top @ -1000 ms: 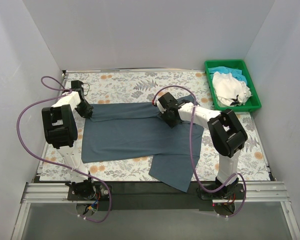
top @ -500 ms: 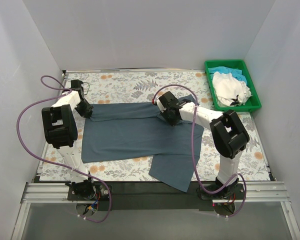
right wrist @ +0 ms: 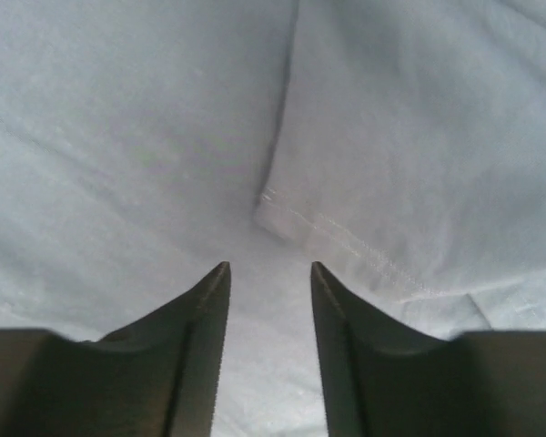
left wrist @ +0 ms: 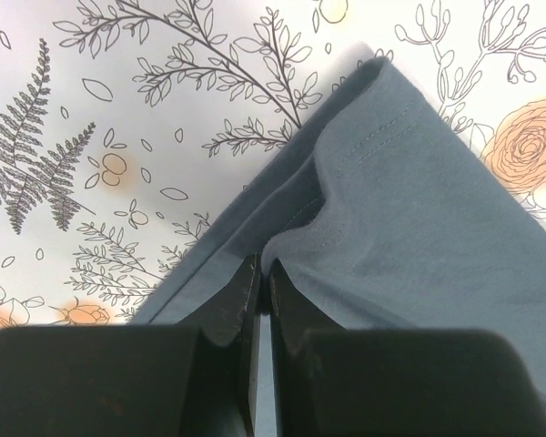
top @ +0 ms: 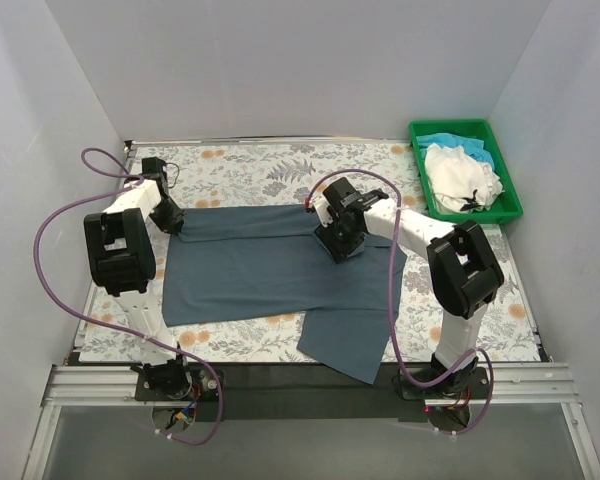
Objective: Fold and stack the t-shirts
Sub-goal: Fold the tshirt
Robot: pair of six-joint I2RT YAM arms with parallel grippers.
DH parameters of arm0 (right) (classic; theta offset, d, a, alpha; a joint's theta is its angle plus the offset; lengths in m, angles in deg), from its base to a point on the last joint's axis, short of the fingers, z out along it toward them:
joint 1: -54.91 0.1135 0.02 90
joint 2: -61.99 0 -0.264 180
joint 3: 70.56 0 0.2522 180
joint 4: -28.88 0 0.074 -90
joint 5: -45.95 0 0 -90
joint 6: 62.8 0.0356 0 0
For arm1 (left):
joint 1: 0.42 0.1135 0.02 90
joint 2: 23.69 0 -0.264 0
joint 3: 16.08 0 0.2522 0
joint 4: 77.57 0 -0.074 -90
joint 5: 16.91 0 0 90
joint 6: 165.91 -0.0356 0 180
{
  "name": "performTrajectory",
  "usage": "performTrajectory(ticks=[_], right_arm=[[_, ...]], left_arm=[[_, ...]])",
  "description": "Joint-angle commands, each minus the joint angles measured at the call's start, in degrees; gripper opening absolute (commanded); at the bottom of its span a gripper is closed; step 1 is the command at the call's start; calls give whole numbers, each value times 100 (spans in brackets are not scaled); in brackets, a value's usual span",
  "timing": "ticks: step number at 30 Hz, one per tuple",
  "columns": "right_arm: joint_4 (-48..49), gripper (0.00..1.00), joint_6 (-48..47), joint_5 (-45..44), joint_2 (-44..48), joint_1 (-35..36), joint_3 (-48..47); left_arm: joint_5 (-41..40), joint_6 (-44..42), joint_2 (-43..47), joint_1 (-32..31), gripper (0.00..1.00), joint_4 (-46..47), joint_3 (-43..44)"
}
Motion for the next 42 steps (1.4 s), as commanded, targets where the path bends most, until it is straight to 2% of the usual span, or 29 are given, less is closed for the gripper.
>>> performTrajectory(ticks=[1,6,11,20,28,31,32,34,36,39,42], right_arm=[[-181,43,268,325,203,-273,-220],[-58,46,812,229,730,-1046,16],[337,42,1471,272,1170,-1784,1033],[917,38,2149,396,1417,-2409,2205],[725,34,2536,53,1759,-2875,2759],[715,35,2361,289,1935,-2876,2541],[724,36,2325,507,2014,-2876,2435],[794,37,2290,667,2058,-2876,2233],[847,39,2299,782,2041,-2884,1899],[944,40,2421,879,1831,-2884,1495],[1093,40,2641,870,1558,-2893,1249]], left_arm=[[-256,-79,35,-1,7,-8,250],[-335,-114,96,-1,7,10,329],[-406,-167,87,-10,7,27,346],[-572,-123,61,-10,6,-34,250],[-1082,-26,26,8,7,-157,135],[-977,44,26,8,16,-166,170],[-942,70,78,8,27,-157,197],[-915,62,157,8,36,-166,249],[-950,18,315,16,52,-192,346],[-1003,-17,517,8,59,-201,434],[-854,-17,650,-10,60,-131,365]])
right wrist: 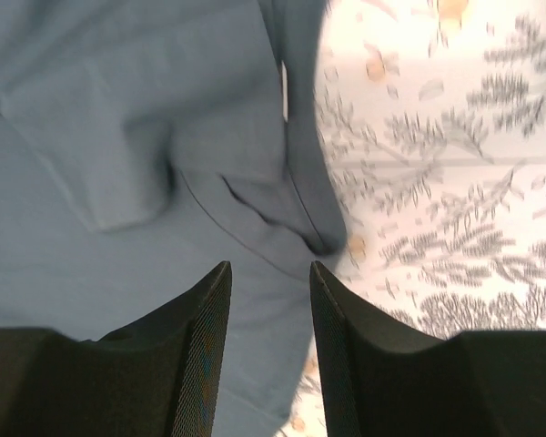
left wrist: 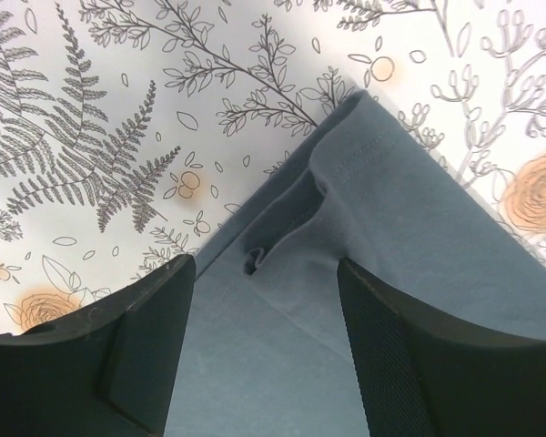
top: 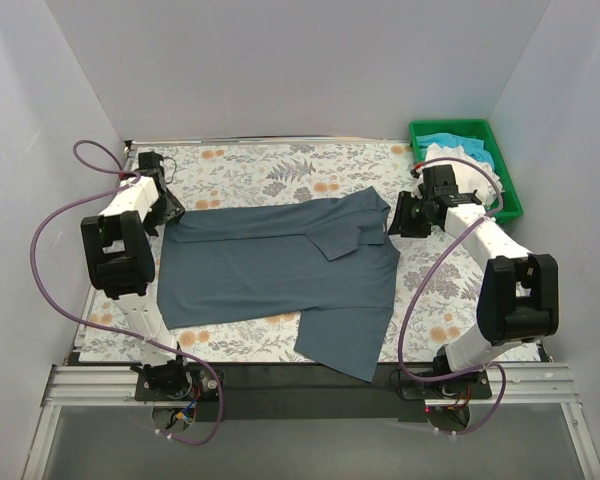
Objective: Fold and stack the t-shirts
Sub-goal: Fold the tshirt
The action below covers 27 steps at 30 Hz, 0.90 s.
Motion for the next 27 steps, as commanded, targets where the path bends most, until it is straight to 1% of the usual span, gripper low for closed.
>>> performTrajectory(ticks=[1,3,5,8,13,21,25,27], right_arm=[[326,40,365,162,-276,-2,-357],[545,40,498,144,-443,-1,-392],[660,40,656,240,-618,-10,-392],[924,39,814,425,-864,-10,-383],[1240,39,955,566,-1111,-45,-287],[1381,39,956,663,-1472,-54,-199],[1408,38,947,654,-1551,-46,-137],[1443,36,929,672,-1595,-54,-128]], left_arm=[[-21,-22,619,1,59,85,150],[136,-31,620,-95,58,156,62],[181,-4,602,-192,54,165,-26],[173,40,593,-193,52,243,-237],[23,75,655,-193,53,411,-483],[208,110,628,-193,56,464,-501],[313,110,804,-193,56,464,-632],[357,101,988,-193,56,498,-738]])
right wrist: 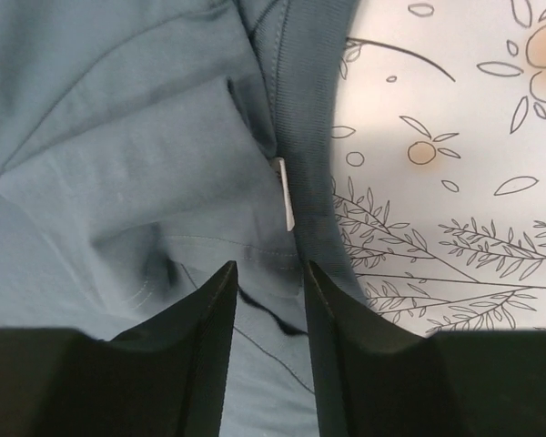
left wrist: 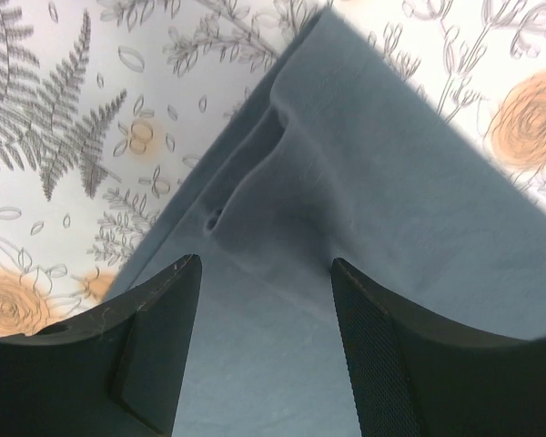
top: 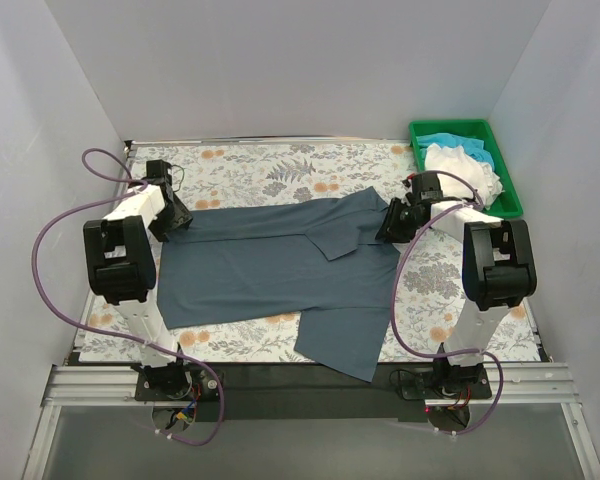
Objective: Fold and stack the t-shirts
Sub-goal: Fold the tshirt
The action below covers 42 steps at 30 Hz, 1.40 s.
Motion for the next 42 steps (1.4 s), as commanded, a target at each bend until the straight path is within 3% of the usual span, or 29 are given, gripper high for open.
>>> performTrajectory(ticks=[1,4,8,21,30,42], right_arm=[[201,34,9,108,-69,-21,66],[219,25,-8,196,-96,-13,66],[167,1,-17,161,70,-22,75],[-1291,1,-202,-296,1046,-100,-49],[-1600,1,-219,-94,1371,-109,523],[-1899,1,-193,416,1697,-101,233]], left_arm=[[95,40,696,11,56,94,-257],[113,14,915,19,56,130,-451],[121,-13,1153,11,56,182,-627],[16,-22,1276,11,53,138,-601],[60,31,1092,11,53,33,-399],[86,66,968,11,52,15,-249]])
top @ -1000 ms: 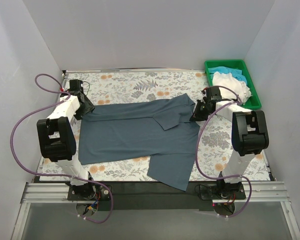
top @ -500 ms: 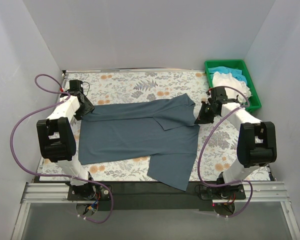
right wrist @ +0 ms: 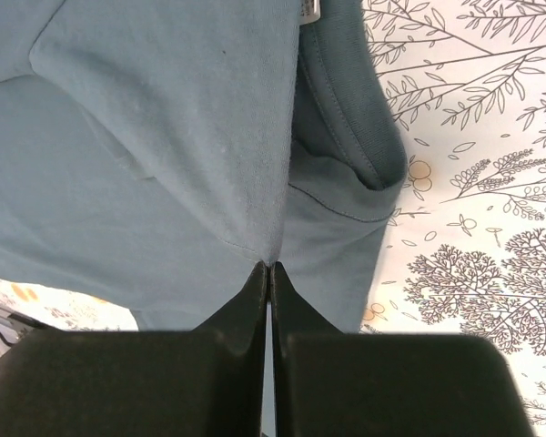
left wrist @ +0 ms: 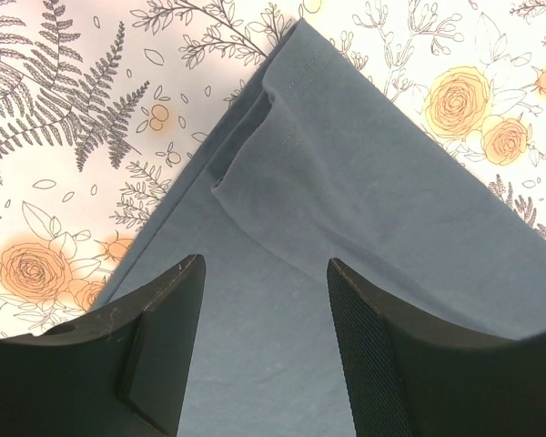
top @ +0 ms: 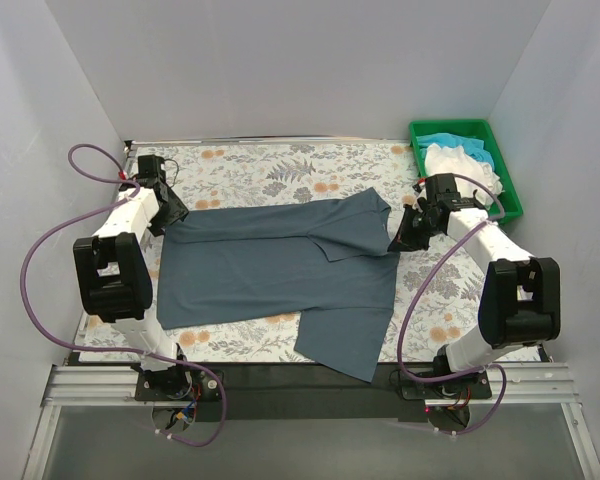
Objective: Fold and stack the t-shirts
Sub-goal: Fold the tshirt
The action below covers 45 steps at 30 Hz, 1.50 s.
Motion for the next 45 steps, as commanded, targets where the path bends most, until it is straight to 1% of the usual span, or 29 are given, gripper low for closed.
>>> performTrajectory(ticks=[1,3,5,9,12,15,18,23,25,27,30,31,32,33,34,35,37,38,41,45], right_arm=[[-159,1,-60,171,152,-15,1],[-124,1,-77,136,152,-15,203],[-72,1,-104,144,117,-15,318],[95,1,-95,223,90,-15,476],[157,1,-139,258,47,-7,503],[210,1,-139,294,-6,-15,494],[245,1,-148,311,-15,-7,494],[262,1,-191,302,-6,-15,529],[271,1,-192,302,-15,-15,547],[289,1,-200,294,-6,-7,547],[289,1,-218,285,-6,-24,538],[298,1,-235,267,-15,-15,512],[298,1,-236,267,-15,-15,512],[289,1,-244,250,-15,-24,503],[306,1,-262,241,-15,-15,503],[298,1,-271,241,-24,-15,486],[289,1,-288,241,-33,-24,477],[289,1,-306,232,-50,-24,468],[298,1,-341,232,-50,-15,468],[280,1,-402,258,-41,-15,459]], left_arm=[[-53,81,18,28,53,48,68],[-98,134,27,98,53,144,-81],[-37,240,9,300,54,312,-152],[463,258,-52,573,58,751,-284],[902,170,-157,582,63,1129,-398],[1106,126,-175,582,67,1506,-600],[1185,30,-219,582,67,1727,-697],[1247,-15,-448,582,59,1701,-592],[1440,20,-439,582,52,1666,-583],[1519,47,-378,573,47,1631,-557],[1528,134,-308,547,40,1323,-416],[1328,169,-229,416,30,983,-251],[1326,170,-228,415,30,832,-162],[1074,187,-219,372,23,665,-83],[793,205,-228,336,21,498,-12],[572,231,-228,258,19,140,154],[238,240,-272,231,18,-161,269],[-94,223,-272,196,17,-345,296],[-649,108,-158,204,14,-391,226],[-792,82,-175,213,15,-444,147]])
